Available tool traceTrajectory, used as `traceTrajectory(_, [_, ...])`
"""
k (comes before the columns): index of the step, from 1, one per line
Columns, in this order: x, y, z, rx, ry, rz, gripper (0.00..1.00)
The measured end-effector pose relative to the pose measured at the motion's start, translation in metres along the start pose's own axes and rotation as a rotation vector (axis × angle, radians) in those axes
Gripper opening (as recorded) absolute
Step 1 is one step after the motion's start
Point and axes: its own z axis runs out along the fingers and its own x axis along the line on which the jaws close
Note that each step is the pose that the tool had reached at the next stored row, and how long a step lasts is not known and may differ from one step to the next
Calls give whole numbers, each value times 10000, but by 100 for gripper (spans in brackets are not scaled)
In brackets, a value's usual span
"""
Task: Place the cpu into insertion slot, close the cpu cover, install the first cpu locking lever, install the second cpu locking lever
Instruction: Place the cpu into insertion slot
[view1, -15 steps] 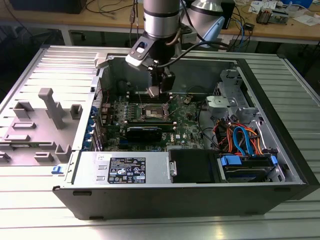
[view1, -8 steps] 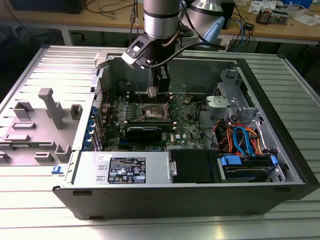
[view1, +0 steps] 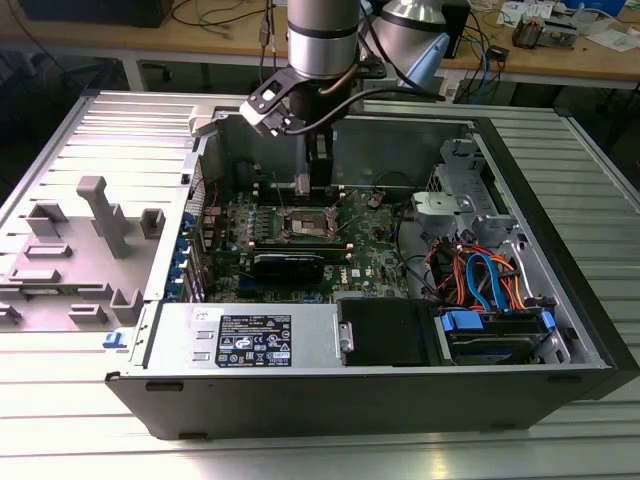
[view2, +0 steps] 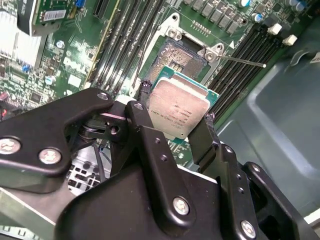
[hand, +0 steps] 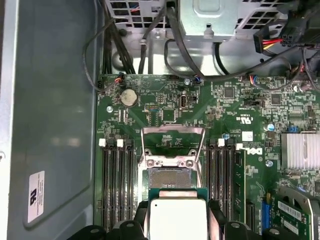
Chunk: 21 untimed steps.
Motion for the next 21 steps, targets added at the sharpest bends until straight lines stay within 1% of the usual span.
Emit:
traceTrajectory(3, [0,0,4,0,0,13,55])
traceTrajectory(6, [1,-6,24,4,0,15,55])
traceTrajectory(9, [3,-11,73,29,1,22,55])
traceTrajectory(13, [4,-14,131,31,1,20,55])
traceTrajectory(21, [5,-17,149,31,-1,21,55])
